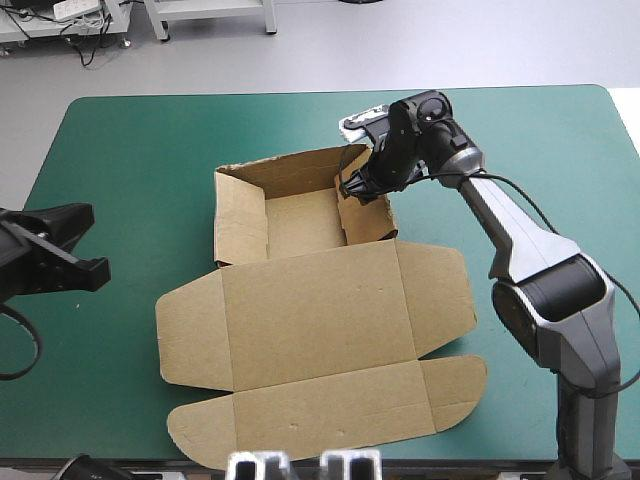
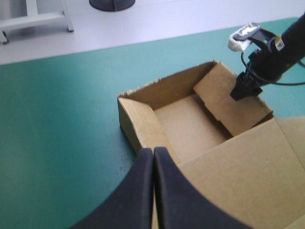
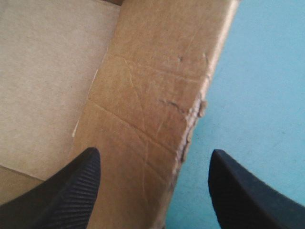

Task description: Fold the box

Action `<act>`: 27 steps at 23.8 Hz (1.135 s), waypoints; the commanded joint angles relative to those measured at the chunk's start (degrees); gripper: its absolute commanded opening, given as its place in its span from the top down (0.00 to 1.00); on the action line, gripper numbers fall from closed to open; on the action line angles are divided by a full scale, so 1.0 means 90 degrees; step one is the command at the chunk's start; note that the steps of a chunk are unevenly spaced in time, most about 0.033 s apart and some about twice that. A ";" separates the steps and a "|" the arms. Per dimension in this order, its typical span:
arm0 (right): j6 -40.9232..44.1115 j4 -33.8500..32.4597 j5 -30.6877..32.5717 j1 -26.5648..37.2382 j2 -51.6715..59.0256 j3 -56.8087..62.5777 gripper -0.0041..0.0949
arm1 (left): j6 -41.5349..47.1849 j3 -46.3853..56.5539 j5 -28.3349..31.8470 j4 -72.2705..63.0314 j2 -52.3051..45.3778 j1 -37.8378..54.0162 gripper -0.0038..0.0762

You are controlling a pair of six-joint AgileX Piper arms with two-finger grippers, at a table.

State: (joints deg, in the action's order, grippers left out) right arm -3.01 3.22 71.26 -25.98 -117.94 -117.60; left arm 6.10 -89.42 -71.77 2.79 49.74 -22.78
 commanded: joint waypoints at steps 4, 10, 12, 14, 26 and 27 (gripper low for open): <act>-0.0001 0.0427 0.0082 0.0028 -0.0147 -0.0177 0.37 | 0.0111 0.0917 -0.0271 -0.0597 0.0070 -0.0002 0.97; -0.0352 0.0291 0.0082 0.0028 -0.0195 -0.0177 0.70 | 0.0111 0.1221 -0.0271 -0.0762 0.0070 -0.0002 0.97; -0.0697 -0.0235 0.0082 0.0028 -0.0195 -0.0177 0.91 | 0.0141 0.1221 -0.0271 -0.0455 0.0087 -0.0002 0.97; -0.0718 -0.1142 0.0082 0.0118 -0.0195 -0.0177 0.98 | 0.0359 0.1233 -0.0271 0.0074 0.0116 -0.0002 0.97; -0.0958 -0.1017 0.0082 0.3716 -0.0045 -0.0350 0.98 | 0.0661 0.2288 -0.0271 0.0634 0.0270 -0.0002 0.97; -0.0958 -0.1017 0.0082 0.4005 -0.0045 -0.0410 0.98 | 0.0691 0.2515 -0.0271 0.0623 0.0270 -0.0002 0.97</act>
State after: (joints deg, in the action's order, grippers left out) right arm -10.77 -2.80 71.24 4.64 -122.74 -118.65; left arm 11.36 -69.07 -71.66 8.22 52.13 -22.78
